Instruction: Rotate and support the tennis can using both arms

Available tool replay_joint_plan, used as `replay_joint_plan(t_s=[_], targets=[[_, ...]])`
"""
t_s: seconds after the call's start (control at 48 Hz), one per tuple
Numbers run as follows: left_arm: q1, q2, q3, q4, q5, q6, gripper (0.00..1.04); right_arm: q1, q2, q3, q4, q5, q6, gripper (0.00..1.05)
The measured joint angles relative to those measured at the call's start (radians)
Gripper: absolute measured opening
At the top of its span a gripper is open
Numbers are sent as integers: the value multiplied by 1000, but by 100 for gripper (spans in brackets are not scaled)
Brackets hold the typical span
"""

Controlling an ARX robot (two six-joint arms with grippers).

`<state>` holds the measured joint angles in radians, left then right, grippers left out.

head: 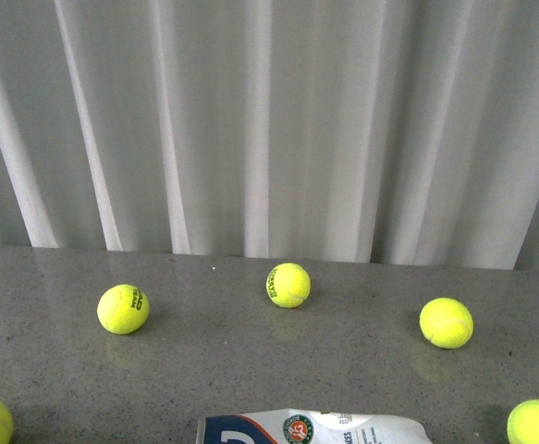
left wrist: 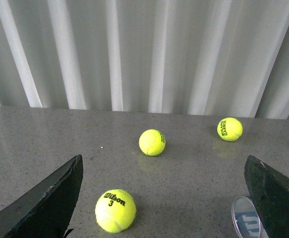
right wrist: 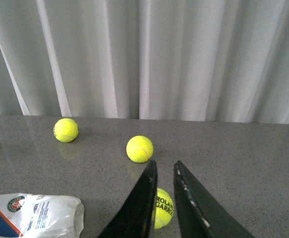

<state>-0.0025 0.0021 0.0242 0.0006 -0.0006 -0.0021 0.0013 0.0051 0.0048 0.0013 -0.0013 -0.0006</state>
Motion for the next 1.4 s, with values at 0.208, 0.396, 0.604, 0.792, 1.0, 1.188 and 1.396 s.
replay_joint_plan(t_s=[0.208,0.396,0.604,0.792,1.0,1.188,1.396], targets=[[0,0,0,0,0,0,98,0,-1,0,0,0,0,46],[0,0,0,0,0,0,98,0,-1,0,0,0,0,75],[0,0,0,0,0,0,98,0,-1,0,0,0,1,98],[0,0,0,0,0,0,98,0,-1,0,0,0,1,98],[0,0,0,0,0,0,98,0,-1,0,0,0,1,98],[-6,13,4,-16,-24,-13,98,0,-1,0,0,0,0,98],[146,743,122,356,154,-271,98,0,-1,0,-1,0,1,98]])
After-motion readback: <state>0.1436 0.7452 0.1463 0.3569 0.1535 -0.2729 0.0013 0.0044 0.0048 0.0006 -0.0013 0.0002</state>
